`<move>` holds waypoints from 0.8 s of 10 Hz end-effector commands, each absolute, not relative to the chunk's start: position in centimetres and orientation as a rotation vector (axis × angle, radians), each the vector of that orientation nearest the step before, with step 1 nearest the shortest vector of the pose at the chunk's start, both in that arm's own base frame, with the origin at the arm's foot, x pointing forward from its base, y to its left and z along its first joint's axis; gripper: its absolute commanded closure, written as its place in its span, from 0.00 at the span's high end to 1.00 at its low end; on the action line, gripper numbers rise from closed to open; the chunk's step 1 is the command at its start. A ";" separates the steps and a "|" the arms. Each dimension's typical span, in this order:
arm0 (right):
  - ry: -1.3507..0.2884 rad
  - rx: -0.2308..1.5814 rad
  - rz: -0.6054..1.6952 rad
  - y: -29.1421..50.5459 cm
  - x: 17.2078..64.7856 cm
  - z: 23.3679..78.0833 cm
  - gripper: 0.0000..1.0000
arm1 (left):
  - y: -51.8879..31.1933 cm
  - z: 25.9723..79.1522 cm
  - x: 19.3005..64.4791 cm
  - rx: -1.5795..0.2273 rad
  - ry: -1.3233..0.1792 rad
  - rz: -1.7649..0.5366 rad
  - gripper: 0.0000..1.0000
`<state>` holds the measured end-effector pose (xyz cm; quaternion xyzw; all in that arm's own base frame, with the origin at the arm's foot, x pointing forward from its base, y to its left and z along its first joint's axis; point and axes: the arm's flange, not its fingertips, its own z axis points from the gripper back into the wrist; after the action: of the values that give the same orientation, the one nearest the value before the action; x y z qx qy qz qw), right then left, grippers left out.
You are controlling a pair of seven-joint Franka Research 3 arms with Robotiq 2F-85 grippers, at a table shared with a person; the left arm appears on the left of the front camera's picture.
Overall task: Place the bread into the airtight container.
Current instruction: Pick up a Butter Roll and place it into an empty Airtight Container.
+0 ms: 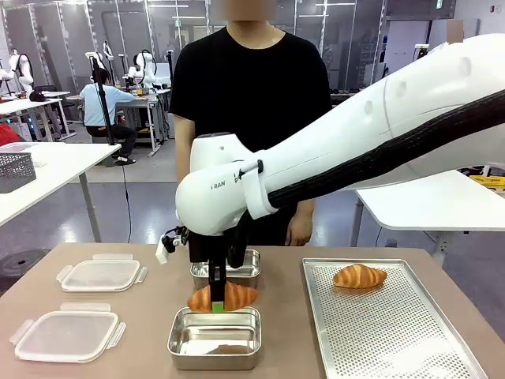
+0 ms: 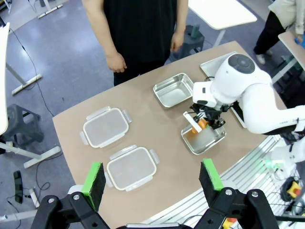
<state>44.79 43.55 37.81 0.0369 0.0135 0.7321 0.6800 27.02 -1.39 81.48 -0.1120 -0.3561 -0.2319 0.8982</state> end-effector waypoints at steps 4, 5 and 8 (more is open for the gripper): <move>0.076 0.101 1.565 46.0 42.9 34.8 0.61 | -1.4 81.6 26.9 -0.235 -0.739 -0.477 1.00; 0.076 0.110 1.551 45.8 42.9 34.5 0.61 | -1.4 81.6 26.9 -0.235 -0.739 -0.477 1.00; 0.086 0.109 1.541 45.8 42.8 33.9 0.67 | -1.4 81.6 26.9 -0.235 -0.739 -0.477 1.00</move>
<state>43.15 45.66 33.93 0.0533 0.0449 0.7062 0.7045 27.02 -1.39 81.48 -0.1120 -0.3561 -0.2319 0.8982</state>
